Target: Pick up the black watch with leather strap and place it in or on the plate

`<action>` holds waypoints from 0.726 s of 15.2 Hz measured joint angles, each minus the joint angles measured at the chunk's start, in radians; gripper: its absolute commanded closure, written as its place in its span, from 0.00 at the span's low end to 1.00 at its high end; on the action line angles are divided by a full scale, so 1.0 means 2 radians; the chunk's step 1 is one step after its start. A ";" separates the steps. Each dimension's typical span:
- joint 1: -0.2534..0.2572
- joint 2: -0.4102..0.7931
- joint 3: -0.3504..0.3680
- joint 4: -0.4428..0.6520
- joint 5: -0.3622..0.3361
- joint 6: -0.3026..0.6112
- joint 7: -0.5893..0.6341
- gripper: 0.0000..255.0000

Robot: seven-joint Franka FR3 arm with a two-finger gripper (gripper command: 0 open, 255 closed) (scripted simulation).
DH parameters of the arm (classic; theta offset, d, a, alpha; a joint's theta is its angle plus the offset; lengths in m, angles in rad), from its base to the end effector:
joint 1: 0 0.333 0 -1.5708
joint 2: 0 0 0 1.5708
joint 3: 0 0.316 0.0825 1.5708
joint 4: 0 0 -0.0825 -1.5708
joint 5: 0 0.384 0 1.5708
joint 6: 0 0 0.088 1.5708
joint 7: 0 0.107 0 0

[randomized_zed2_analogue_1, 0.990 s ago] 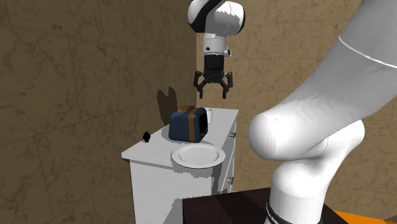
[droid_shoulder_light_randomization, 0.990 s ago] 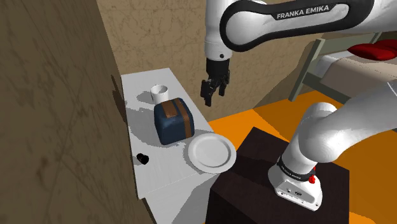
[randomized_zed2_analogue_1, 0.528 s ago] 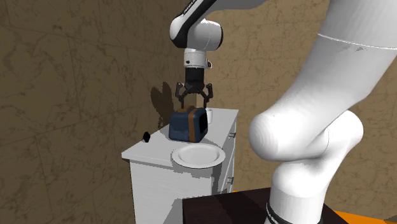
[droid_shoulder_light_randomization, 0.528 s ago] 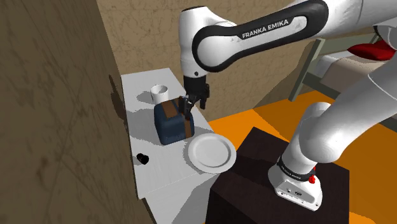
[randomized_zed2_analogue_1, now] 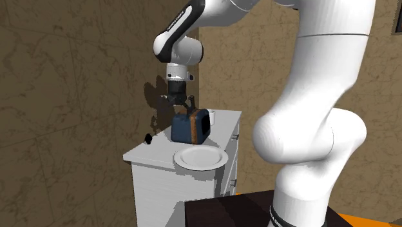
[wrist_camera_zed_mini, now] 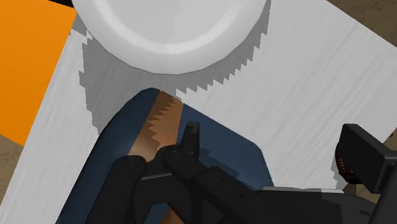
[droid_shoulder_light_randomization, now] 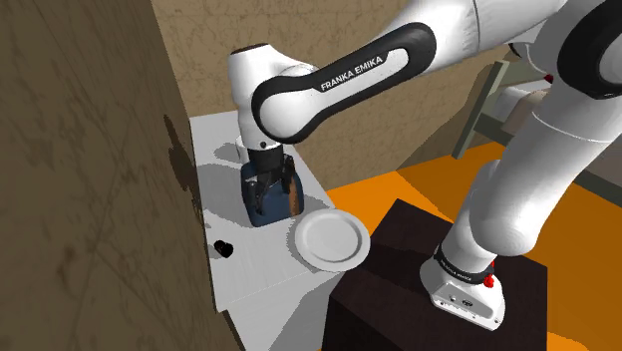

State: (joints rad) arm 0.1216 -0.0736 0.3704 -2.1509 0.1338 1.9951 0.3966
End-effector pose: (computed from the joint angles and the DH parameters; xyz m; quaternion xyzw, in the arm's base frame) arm 0.4487 0.2520 0.4239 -0.9979 -0.0164 0.0588 0.0234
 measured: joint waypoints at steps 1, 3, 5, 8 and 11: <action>0.003 0.022 0.004 0.012 -0.006 0.015 0.008 0.00; 0.010 0.056 0.013 0.040 -0.016 0.027 0.025 0.00; 0.020 0.093 0.020 0.078 -0.031 0.037 0.044 0.00; 0.035 0.125 0.027 0.117 -0.049 0.052 0.067 0.00; 0.046 0.153 0.024 0.158 -0.066 0.023 0.079 0.00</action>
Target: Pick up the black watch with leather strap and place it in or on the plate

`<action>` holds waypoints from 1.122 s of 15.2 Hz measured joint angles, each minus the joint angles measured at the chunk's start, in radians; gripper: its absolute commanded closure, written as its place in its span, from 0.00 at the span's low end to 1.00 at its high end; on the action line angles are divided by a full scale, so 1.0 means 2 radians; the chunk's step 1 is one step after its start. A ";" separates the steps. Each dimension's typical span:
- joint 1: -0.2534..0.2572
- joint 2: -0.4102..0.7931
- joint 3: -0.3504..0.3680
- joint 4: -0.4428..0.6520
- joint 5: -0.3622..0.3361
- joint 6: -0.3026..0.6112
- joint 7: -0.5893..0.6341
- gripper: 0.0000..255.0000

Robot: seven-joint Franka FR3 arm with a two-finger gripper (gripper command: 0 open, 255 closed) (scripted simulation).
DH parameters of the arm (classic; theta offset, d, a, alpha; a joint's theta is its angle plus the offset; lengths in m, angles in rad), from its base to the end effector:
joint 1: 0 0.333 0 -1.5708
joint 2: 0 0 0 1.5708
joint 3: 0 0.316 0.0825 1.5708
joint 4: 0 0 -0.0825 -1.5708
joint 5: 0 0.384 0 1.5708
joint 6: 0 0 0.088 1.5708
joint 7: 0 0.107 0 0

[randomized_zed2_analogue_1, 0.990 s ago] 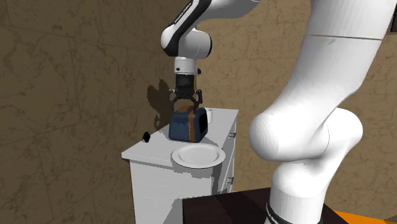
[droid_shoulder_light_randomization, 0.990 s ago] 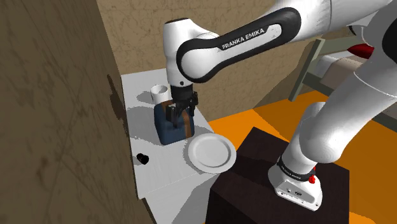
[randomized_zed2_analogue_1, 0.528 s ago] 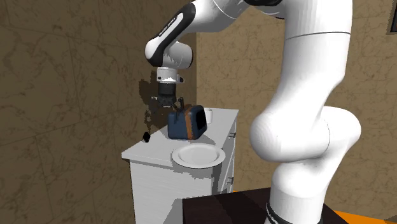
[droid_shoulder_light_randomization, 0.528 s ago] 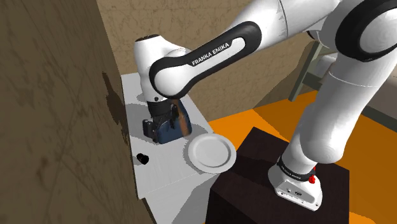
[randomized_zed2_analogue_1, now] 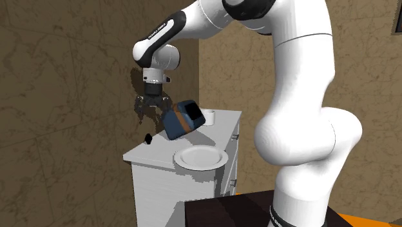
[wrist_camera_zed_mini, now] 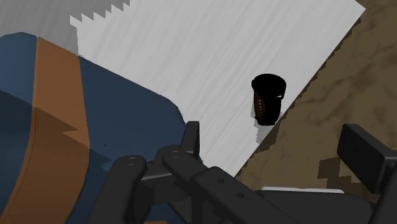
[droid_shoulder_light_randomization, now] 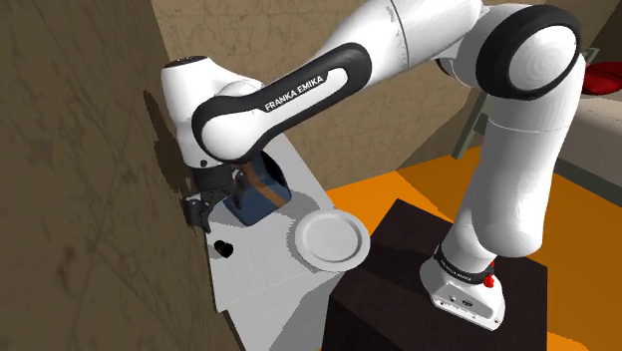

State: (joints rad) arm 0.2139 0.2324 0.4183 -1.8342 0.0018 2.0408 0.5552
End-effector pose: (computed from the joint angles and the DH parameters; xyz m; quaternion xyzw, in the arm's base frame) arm 0.5032 0.3517 0.4137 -0.9983 -0.0332 0.0291 0.0378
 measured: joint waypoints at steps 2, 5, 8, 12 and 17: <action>0.007 0.031 -0.003 0.010 -0.006 -0.021 0.003 0.00; 0.011 0.046 -0.009 0.020 -0.013 -0.028 0.003 0.00; 0.021 0.082 -0.010 0.010 -0.016 0.044 0.014 0.00; 0.013 0.072 -0.002 0.009 -0.008 -0.017 0.166 0.00; -0.002 0.092 0.013 0.003 -0.033 0.021 0.032 1.00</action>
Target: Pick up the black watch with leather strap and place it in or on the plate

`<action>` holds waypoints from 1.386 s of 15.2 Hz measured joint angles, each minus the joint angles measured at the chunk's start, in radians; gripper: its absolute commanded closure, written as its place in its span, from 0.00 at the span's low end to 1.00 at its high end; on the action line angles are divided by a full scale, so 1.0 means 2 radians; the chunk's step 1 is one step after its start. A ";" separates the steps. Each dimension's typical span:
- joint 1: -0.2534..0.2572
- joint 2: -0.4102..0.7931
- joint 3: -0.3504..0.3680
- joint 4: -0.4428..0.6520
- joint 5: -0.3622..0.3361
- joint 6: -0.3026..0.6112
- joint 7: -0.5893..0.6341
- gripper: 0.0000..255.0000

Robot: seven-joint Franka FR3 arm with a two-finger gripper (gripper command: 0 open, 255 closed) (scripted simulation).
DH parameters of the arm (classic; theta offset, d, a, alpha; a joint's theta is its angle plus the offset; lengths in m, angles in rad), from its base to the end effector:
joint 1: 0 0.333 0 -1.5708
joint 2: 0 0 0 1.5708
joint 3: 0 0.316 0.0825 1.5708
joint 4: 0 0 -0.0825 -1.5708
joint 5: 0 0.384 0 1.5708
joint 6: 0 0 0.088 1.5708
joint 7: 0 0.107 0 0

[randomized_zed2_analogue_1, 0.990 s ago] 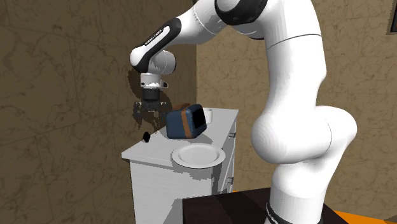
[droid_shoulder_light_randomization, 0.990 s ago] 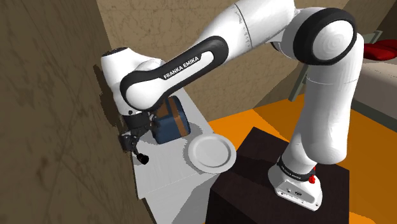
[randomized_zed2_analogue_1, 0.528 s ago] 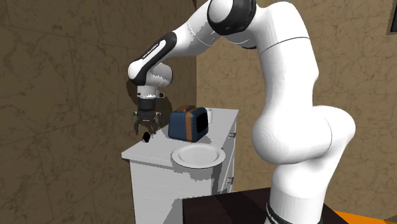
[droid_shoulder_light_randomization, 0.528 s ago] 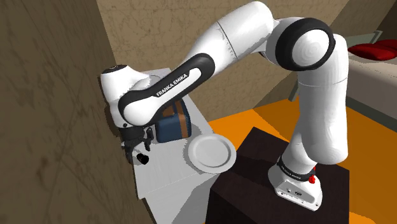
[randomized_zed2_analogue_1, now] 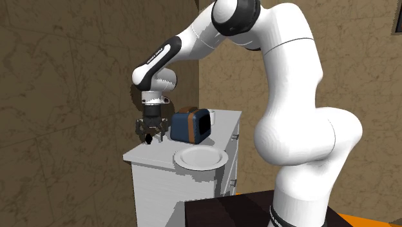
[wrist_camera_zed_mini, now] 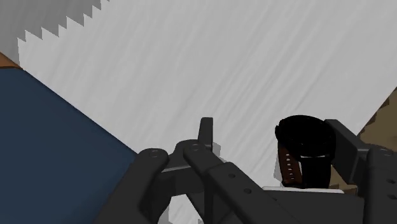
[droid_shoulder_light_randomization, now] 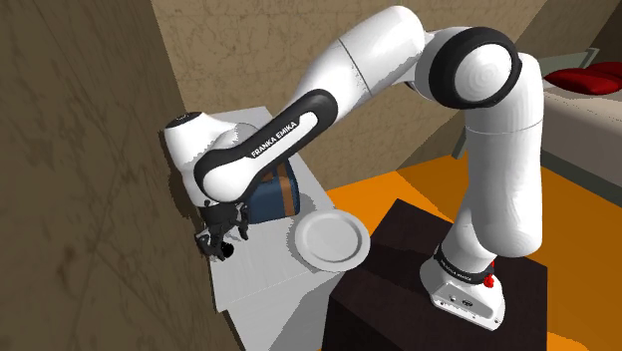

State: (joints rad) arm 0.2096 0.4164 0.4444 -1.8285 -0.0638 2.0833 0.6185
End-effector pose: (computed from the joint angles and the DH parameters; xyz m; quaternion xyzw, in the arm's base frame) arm 0.5091 0.3634 0.3162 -0.9960 -0.0236 0.0845 0.0139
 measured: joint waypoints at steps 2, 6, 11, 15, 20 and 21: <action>0.001 0.006 0.000 0.001 -0.002 0.004 -0.003 1.00; 0.000 0.006 0.001 0.001 -0.001 -0.002 -0.005 1.00; -0.003 -0.001 0.004 0.005 0.003 -0.004 -0.009 1.00; -0.004 -0.004 0.006 0.013 0.007 -0.019 -0.009 1.00; -0.010 -0.027 0.011 0.021 0.017 -0.042 -0.015 1.00; -0.013 -0.037 0.012 0.016 0.021 -0.037 -0.017 1.00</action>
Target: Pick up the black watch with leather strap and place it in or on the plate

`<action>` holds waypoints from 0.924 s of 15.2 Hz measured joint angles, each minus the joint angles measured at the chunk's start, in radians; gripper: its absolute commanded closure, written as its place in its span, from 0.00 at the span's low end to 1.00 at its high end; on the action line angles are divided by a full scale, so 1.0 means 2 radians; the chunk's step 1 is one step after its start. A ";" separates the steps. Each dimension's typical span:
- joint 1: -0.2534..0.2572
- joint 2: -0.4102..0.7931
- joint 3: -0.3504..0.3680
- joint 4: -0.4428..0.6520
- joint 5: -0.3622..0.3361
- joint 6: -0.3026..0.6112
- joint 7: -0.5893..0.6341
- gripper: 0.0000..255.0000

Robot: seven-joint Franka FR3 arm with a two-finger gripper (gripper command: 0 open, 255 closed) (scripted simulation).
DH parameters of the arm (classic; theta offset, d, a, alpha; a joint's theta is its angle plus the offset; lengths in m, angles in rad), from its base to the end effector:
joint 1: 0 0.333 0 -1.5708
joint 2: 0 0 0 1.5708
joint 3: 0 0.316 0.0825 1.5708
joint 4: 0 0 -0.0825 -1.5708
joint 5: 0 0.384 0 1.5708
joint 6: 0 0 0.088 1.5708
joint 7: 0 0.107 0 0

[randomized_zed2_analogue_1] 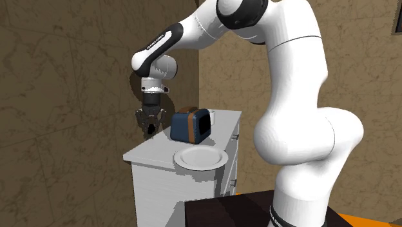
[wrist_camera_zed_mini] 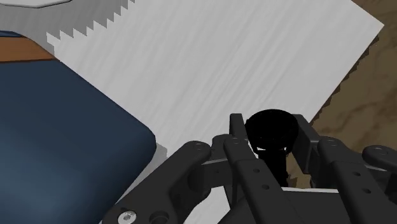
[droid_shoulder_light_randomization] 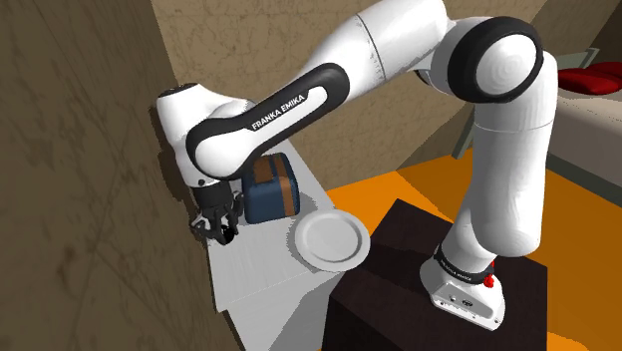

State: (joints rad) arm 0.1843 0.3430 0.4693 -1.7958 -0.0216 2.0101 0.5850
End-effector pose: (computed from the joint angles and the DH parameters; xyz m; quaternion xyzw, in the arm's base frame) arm 0.5089 0.3624 0.3695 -0.9962 -0.0310 0.0762 0.0282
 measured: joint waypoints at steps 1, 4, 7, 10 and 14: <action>0.001 0.000 0.000 0.003 0.000 -0.005 0.001 1.00; 0.001 -0.003 0.001 0.018 0.001 -0.030 0.004 1.00; -0.014 -0.049 0.006 -0.032 0.023 0.008 -0.015 1.00; -0.033 -0.111 0.008 -0.109 0.055 0.032 -0.045 1.00; -0.046 -0.185 0.003 -0.185 0.094 0.038 -0.084 1.00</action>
State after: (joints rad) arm 0.0931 -0.0265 0.4752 -2.1651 0.1655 2.0867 0.4174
